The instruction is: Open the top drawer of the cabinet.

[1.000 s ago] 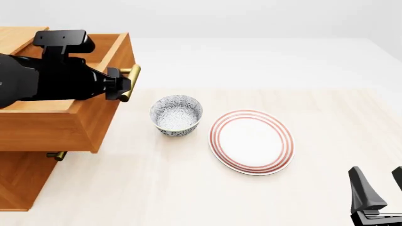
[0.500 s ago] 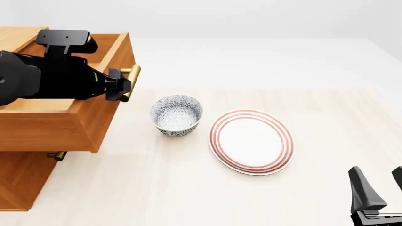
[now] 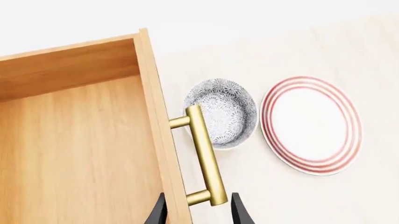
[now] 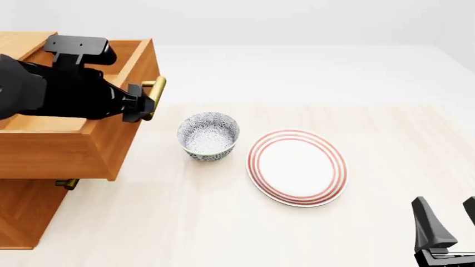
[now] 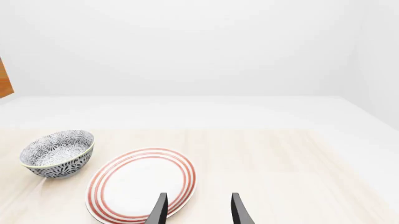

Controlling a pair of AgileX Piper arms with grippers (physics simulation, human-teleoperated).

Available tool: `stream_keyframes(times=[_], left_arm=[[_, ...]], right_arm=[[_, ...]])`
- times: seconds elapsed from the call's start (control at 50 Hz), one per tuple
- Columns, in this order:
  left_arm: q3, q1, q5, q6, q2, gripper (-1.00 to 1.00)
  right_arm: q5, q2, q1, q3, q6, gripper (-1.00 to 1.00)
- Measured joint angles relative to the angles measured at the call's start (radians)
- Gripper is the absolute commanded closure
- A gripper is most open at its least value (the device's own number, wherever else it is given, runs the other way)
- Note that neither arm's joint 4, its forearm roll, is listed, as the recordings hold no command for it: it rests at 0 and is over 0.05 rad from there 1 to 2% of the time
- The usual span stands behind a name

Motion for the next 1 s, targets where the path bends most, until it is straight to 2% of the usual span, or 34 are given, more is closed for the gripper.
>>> stream_keyframes(times=[1.0], left_arm=[[-0.04,0.022,0.103,0.092,-0.077,-1.0]], right_arm=[[0.0,0.0,0.0,0.0,0.0,-1.0]])
